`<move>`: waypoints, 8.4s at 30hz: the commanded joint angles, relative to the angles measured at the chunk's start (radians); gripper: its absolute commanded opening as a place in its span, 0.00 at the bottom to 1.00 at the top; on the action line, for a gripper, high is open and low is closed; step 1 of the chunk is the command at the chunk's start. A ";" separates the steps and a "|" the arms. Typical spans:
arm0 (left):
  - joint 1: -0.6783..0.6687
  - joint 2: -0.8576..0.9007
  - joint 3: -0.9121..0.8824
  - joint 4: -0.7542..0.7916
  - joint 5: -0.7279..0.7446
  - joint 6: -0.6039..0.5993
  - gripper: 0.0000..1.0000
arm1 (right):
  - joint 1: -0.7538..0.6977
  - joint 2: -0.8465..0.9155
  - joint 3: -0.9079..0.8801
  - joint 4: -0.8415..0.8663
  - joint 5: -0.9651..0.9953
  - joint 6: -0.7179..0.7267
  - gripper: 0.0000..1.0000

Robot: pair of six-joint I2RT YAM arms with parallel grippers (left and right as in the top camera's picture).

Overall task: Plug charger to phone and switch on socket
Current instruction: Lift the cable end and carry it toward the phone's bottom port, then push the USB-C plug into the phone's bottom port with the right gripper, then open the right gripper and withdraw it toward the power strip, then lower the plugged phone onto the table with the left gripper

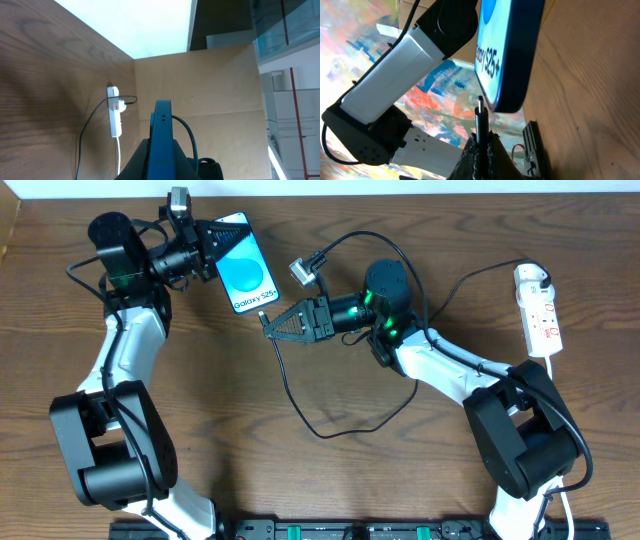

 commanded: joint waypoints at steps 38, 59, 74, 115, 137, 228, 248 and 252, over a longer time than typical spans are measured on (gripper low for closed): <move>-0.018 -0.016 0.007 0.006 0.014 -0.011 0.08 | -0.024 0.007 0.007 0.000 0.027 0.005 0.01; -0.019 -0.016 0.007 0.007 0.015 0.005 0.08 | -0.031 0.007 0.006 -0.018 0.039 0.002 0.01; -0.047 -0.016 0.007 0.007 0.038 0.056 0.08 | -0.031 0.007 0.006 -0.025 0.101 0.021 0.01; -0.044 -0.016 0.007 0.007 0.143 0.060 0.08 | -0.142 0.007 0.005 -0.025 0.035 -0.025 0.99; -0.044 -0.016 0.006 0.007 0.162 0.077 0.08 | -0.175 0.006 0.005 -0.997 0.386 -0.449 0.99; -0.586 0.021 -0.224 -0.703 -0.857 0.570 0.07 | -0.174 -0.382 0.005 -1.461 1.084 -0.605 0.99; -0.587 0.091 -0.224 -0.704 -0.854 0.570 0.07 | -0.174 -0.382 0.005 -1.476 1.109 -0.605 0.99; -0.588 0.095 -0.224 -0.706 -0.854 0.571 0.08 | -0.174 -0.382 0.005 -1.477 1.109 -0.605 0.99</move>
